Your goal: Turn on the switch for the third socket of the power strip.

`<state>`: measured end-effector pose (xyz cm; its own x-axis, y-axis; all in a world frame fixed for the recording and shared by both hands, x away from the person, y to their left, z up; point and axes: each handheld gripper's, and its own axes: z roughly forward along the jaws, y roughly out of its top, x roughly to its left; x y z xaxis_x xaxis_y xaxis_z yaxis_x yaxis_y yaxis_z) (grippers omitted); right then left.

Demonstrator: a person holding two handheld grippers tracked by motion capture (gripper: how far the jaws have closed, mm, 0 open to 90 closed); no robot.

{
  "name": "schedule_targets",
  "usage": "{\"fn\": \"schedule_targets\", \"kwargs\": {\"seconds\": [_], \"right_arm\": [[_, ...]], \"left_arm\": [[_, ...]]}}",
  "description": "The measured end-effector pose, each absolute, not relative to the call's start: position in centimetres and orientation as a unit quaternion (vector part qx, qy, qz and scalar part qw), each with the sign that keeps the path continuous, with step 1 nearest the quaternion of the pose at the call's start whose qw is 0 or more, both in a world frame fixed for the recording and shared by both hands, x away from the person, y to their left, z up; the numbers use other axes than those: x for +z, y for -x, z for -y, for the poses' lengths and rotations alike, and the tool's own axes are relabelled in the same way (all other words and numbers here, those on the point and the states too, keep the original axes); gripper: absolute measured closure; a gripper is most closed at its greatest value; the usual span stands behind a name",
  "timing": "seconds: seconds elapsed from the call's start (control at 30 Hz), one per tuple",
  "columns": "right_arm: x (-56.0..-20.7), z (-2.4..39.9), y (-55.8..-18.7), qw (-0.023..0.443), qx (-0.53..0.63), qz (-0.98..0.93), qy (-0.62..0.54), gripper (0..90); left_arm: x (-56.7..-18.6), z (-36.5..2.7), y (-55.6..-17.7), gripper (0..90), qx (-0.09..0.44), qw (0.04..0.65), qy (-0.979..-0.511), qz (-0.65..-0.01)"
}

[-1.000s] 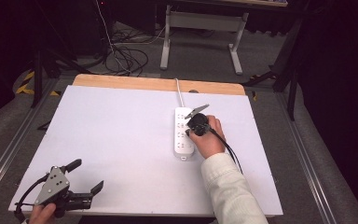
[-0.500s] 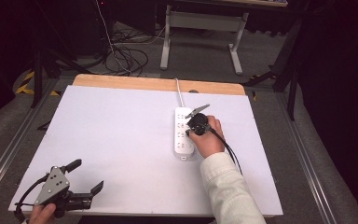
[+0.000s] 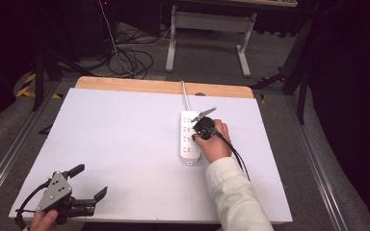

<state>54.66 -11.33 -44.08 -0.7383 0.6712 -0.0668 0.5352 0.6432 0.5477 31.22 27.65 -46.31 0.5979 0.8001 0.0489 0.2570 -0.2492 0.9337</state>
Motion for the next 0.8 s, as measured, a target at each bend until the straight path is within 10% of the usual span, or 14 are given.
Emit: {"fn": "schedule_targets", "kwargs": {"seconds": [0.8], "right_arm": [[-42.8,11.1,-53.8,0.168,0.280,-0.892,-0.312,90.0]], "left_arm": [[-46.3,-27.6,-31.3,1.7,0.271,0.499,-0.741,-0.359]]}}
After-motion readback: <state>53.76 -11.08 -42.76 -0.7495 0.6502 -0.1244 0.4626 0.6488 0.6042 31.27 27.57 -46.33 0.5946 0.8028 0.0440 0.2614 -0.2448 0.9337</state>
